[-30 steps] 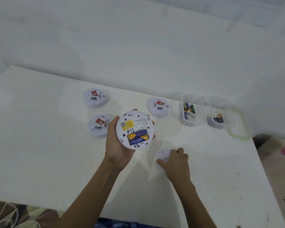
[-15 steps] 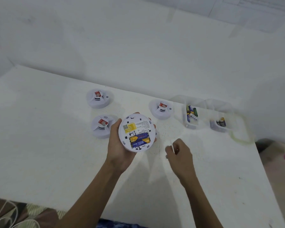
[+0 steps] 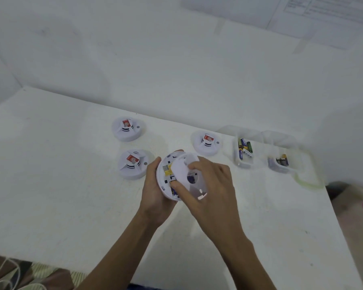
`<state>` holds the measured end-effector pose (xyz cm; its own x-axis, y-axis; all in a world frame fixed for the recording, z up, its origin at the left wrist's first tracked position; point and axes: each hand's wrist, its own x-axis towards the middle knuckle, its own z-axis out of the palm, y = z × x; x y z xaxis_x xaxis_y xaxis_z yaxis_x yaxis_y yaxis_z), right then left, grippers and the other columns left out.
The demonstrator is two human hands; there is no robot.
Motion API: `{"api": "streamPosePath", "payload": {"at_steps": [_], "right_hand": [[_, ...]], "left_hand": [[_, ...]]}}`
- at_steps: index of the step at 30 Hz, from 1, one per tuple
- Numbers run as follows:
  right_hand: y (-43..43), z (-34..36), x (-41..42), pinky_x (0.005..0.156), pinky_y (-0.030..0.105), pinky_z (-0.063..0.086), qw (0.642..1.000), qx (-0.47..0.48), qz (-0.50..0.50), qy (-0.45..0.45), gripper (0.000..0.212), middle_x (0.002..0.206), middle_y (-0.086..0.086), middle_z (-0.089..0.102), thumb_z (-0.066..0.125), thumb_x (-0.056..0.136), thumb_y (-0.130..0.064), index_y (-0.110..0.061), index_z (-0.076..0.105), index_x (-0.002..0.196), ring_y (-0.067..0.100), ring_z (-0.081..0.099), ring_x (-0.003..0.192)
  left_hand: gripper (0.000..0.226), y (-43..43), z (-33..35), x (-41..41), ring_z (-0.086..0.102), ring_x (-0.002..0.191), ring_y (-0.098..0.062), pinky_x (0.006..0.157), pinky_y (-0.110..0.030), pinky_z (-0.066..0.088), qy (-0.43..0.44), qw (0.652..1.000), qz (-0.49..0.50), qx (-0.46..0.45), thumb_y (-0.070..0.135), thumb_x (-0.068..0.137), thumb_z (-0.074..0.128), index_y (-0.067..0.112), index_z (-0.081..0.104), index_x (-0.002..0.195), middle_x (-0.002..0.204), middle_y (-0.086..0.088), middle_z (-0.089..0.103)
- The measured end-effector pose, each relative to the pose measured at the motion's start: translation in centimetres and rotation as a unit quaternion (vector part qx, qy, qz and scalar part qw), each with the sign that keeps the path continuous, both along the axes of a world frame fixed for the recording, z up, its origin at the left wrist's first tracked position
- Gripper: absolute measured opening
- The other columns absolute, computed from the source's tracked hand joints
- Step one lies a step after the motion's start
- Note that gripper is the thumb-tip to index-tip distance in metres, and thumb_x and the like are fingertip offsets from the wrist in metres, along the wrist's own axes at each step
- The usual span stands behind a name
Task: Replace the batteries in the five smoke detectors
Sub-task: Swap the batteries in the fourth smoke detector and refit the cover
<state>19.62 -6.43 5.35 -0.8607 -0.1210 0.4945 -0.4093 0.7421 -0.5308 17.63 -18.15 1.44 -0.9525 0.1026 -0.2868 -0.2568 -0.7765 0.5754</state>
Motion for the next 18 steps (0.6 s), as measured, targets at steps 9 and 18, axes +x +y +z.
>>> {"api": "streamPosePath", "payload": {"at_steps": [9, 18], "right_hand": [[-1.4, -0.9, 0.0, 0.079, 0.036, 0.057, 0.998, 0.050, -0.023, 0.041, 0.046, 0.114, 0.008, 0.064, 0.053, 0.083, -0.056, -0.021, 0.066, 0.111, 0.024, 0.061, 0.099], [-1.3, -0.9, 0.0, 0.076, 0.036, 0.059, 0.998, 0.060, -0.036, 0.002, 0.049, 0.114, 0.008, 0.065, 0.054, 0.078, -0.055, -0.020, 0.070, 0.108, 0.025, 0.063, 0.098]], "left_hand": [[0.050, 0.4, 0.0, 0.5, 0.072, 0.084, -0.017, 0.066, -0.030, 0.059, 0.006, 0.998, -0.011, -0.058, 0.041, 0.101, 0.013, 0.022, 0.058, 0.114, 0.094, 0.000, 0.075], [0.049, 0.7, -0.3, 0.4, 0.072, 0.080, -0.012, 0.064, -0.025, 0.058, 0.011, 0.997, 0.004, -0.070, 0.039, 0.102, 0.014, 0.024, 0.060, 0.106, 0.088, 0.003, 0.076]]}}
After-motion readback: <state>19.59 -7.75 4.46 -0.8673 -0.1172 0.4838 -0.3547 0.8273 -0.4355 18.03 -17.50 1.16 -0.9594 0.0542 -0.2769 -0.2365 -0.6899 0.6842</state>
